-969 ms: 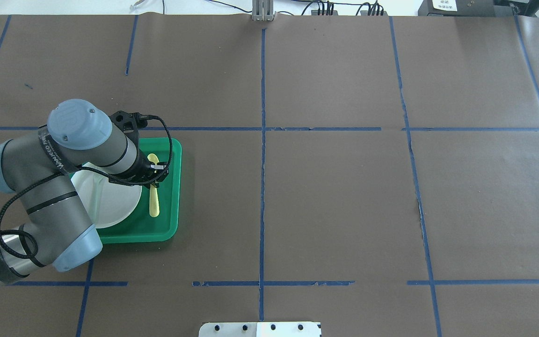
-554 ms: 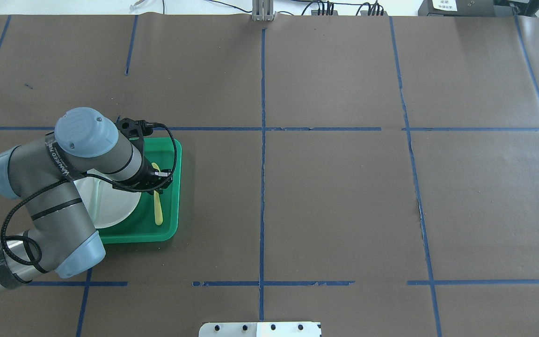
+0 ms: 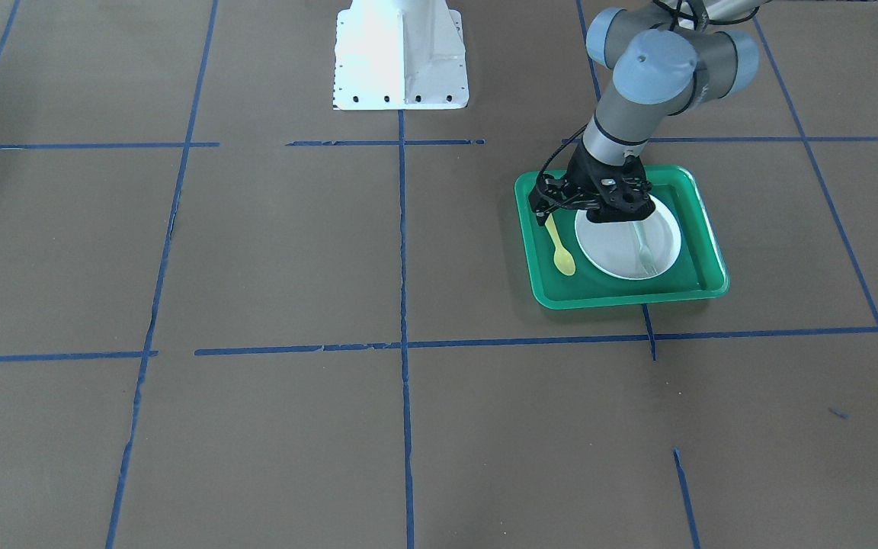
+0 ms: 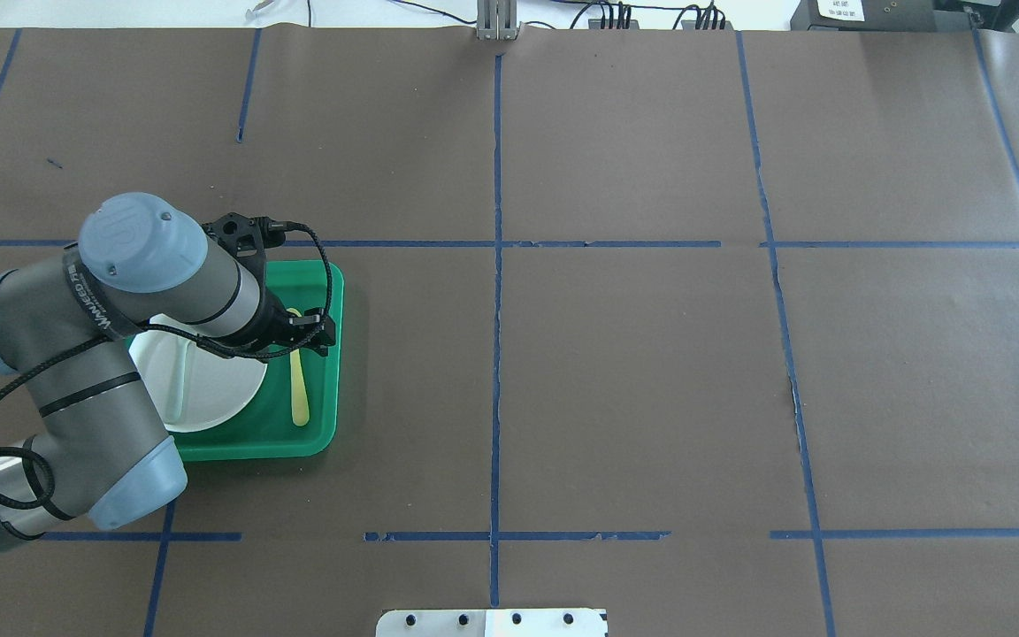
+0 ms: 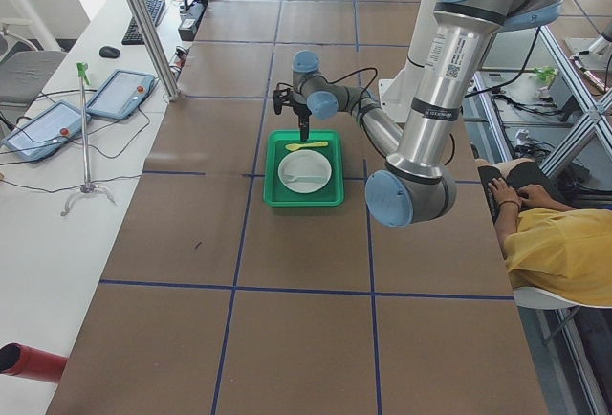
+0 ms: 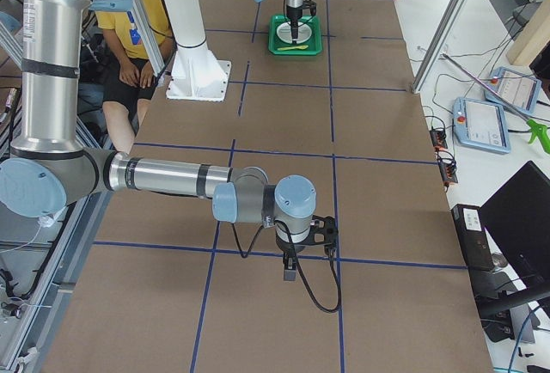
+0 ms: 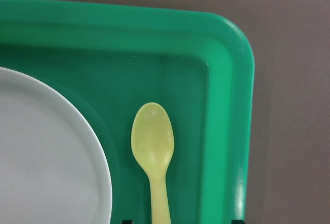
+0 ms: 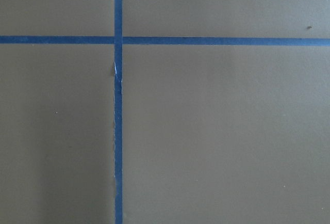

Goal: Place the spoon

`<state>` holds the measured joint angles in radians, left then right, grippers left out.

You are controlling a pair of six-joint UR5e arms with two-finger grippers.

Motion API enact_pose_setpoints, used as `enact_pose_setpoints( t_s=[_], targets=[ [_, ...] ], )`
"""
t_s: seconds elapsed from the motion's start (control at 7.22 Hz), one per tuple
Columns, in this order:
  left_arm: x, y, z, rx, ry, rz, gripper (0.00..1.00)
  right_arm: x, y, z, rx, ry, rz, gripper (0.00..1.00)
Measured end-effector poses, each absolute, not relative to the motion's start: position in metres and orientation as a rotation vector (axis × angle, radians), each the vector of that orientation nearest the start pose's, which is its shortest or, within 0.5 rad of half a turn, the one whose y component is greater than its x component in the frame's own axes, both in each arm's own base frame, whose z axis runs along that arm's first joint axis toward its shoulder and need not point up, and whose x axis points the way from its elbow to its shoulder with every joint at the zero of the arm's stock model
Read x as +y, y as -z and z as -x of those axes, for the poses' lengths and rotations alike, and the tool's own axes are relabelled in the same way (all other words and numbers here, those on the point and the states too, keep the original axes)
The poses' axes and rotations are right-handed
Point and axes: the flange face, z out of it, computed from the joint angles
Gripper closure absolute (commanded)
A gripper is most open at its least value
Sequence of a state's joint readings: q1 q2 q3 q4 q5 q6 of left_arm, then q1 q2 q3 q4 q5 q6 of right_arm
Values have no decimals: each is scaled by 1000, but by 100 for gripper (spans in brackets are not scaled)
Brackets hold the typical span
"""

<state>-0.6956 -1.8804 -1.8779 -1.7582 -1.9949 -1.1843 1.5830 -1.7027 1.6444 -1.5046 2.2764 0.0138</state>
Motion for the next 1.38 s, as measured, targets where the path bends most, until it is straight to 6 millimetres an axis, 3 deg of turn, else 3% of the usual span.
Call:
enact_pose_setpoints(
  t_s=[0.28,0.42,0.55,0.83,0.97,1.11,1.25,1.38],
  targets=[
    [-474,-375,-295,796,8,-139,0,-435,-682,-74,-706,-22,-7,0],
    [-485,-411,-235,759,-82,-155,0,-435,-682,-74,-706,-22,-7,0],
    [-490,-456,-162,730,-144,-162,0,-435,-682,-74,-706,-22,-7,0],
    [-484,-544,-26,680,-207,-150,0,-435,-682,-74,-706,-22,-7,0],
    [-477,-577,24,662,-236,-143,0,-435,-682,-74,-706,-22,-7,0],
    [-463,-605,63,659,-231,-122,0,-435,-682,-74,-706,-22,-7,0],
    [-444,-627,86,664,-207,-94,0,-435,-682,-74,-706,-22,-7,0],
    [-429,-642,94,668,-189,-71,0,-435,-682,-74,-706,-22,-8,0]
  ],
)
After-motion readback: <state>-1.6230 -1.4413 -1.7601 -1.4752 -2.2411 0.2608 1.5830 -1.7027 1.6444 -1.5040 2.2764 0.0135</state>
